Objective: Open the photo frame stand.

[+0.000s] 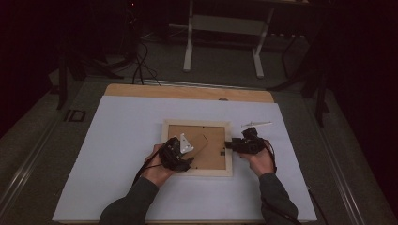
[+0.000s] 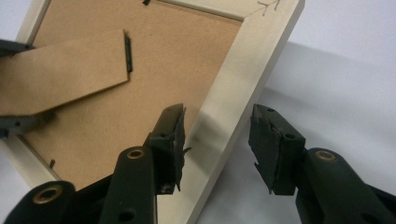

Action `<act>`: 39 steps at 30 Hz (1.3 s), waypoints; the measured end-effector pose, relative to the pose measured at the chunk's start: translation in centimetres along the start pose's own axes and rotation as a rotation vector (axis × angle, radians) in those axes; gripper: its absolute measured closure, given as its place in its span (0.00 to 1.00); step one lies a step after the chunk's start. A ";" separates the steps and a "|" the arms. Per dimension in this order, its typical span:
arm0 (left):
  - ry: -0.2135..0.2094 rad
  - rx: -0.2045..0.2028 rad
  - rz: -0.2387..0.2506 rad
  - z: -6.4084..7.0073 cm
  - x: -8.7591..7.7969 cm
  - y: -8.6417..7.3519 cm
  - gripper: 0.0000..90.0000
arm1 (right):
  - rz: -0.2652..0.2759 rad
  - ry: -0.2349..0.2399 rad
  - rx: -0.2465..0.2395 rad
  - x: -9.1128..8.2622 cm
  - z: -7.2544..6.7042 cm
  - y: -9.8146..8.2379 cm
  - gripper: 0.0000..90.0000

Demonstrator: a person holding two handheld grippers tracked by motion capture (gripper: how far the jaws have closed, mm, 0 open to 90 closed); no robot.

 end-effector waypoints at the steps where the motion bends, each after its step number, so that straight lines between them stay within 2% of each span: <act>1: 0.009 0.015 0.002 0.0 -0.1 0.0 0.43 | 0.002 0.010 0.004 0.0 0.0 0.1 0.61; 5: 0.034 0.040 0.028 0.3 -0.5 0.1 0.43 | -0.014 0.048 0.029 0.2 0.2 0.1 0.58; 7: 0.050 0.054 0.044 0.4 -0.7 0.1 0.43 | -0.018 0.085 0.041 0.3 0.2 0.1 0.58; 8: 0.050 0.054 0.044 0.4 -0.7 0.1 0.43 | -0.018 0.085 0.041 0.3 0.2 0.1 0.58; 10: 0.060 0.067 0.058 0.5 -0.8 0.0 0.43 | -0.015 0.144 0.064 0.2 0.1 0.2 0.58; 13: 0.064 0.068 0.067 0.6 -0.9 0.1 0.43 | -0.016 0.178 0.079 0.2 0.2 0.2 0.59; 16: 0.063 0.068 0.075 0.6 -1.0 0.0 0.43 | -0.013 0.191 0.097 0.0 0.3 0.1 0.63; 22: 0.069 0.070 0.099 0.7 -1.1 -0.1 0.43 | -0.019 0.173 0.079 -0.5 -0.1 0.3 0.63; 24: 0.054 0.057 0.086 0.6 -1.0 -0.2 0.43 | -0.011 0.166 0.074 -0.6 -0.1 0.3 0.63; 27: 0.014 0.038 0.101 0.6 -1.2 -0.2 0.42 | -0.001 0.157 0.074 -0.6 -0.2 0.3 0.64; 31: -0.018 0.029 0.100 0.5 -1.5 -0.2 0.42 | 0.014 0.150 0.071 -0.7 -0.3 0.4 0.64; 35: -0.082 -0.018 0.115 0.4 -1.9 -0.1 0.40 | 0.024 0.140 0.067 -0.7 -0.3 0.5 0.65; 37: -0.100 -0.042 0.125 0.2 -2.3 0.0 0.39 | 0.026 0.139 0.070 -0.7 -0.4 0.5 0.65; 38: -0.100 -0.042 0.125 0.2 -2.3 0.0 0.39 | 0.026 0.139 0.070 -0.7 -0.4 0.5 0.65; 39: -0.128 -0.066 0.126 0.1 -2.6 0.1 0.39 | 0.028 0.136 0.069 -0.8 -0.4 0.5 0.65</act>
Point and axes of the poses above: each handheld gripper's, and its own axes: x roughly forward along the jaws, y roughly out of its top, z roughly to its right, the point moved 9 cm from there along x, roughly forward along the jaws, and after that the axes turned 13 degrees about -x, right-handed, at the moved point
